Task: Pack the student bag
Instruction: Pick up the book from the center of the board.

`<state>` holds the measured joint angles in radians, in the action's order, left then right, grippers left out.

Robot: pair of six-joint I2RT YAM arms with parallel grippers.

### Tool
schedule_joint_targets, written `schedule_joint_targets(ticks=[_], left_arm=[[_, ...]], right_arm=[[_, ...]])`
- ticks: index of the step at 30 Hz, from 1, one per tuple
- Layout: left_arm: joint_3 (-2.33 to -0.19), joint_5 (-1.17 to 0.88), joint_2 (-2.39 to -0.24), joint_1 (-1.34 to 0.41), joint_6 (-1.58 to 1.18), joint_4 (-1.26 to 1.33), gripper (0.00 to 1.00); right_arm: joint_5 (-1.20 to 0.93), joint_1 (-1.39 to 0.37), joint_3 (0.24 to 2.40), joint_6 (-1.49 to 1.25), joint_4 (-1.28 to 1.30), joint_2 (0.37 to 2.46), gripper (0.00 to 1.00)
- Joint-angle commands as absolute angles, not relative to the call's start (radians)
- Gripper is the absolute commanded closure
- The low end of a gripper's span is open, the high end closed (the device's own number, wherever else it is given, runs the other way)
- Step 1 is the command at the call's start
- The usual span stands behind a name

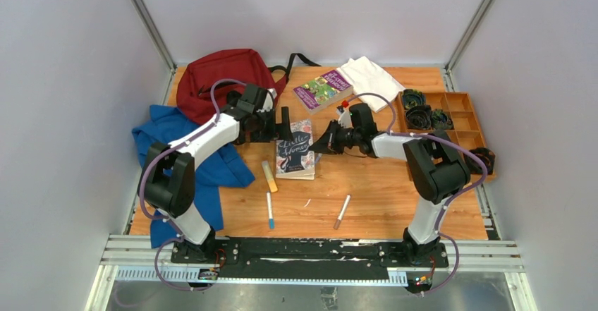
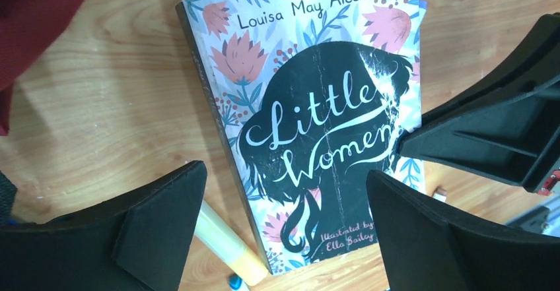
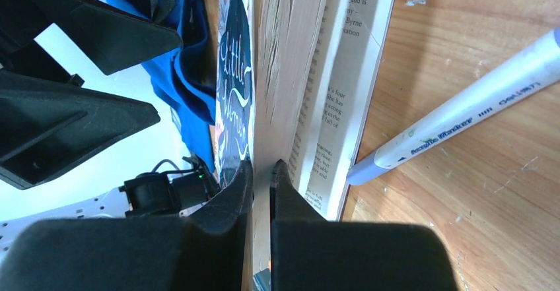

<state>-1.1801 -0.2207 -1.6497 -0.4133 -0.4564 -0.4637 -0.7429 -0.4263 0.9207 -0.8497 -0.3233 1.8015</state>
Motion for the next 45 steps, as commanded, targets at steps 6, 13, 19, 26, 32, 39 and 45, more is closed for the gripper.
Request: schedule_joint_targets(ticks=[6,13,19,26,32,39,45], left_arm=[[-1.12,-0.251,-1.652,-0.401,-0.566,-0.457,0.05],[-0.977,-0.384,-1.649,-0.316,-0.657,-0.222,0.1],[-0.889,-0.577,-1.652,-0.311,-0.774,0.054,0.16],[-0.884,-0.613,-1.634,-0.311,-0.817,0.095,0.36],[-0.968,-0.517,-1.56,-0.311,-0.724,-0.088,1.0],[-1.05,-0.41,-1.387,-0.311,-0.76,-0.124,1.0],[-1.099,-0.224,-1.281,-0.336,-0.877,-0.01,1.0]], right_arm=[[-0.893,-0.377,0.845,-0.985,-0.654,1.79,1.0],[-0.917,-0.374,0.825,-1.032,-0.73,1.808,1.0],[-0.935,-0.374,0.809,-1.109,-0.84,1.851,1.0],[-0.952,-0.374,0.818,-1.164,-0.917,1.897,1.0],[-0.971,-0.365,0.867,-0.98,-0.648,1.838,0.76],[-0.909,-0.291,0.852,-0.871,-0.369,1.627,0.22],[-0.801,-0.307,0.736,-1.046,-0.471,1.425,0.13]])
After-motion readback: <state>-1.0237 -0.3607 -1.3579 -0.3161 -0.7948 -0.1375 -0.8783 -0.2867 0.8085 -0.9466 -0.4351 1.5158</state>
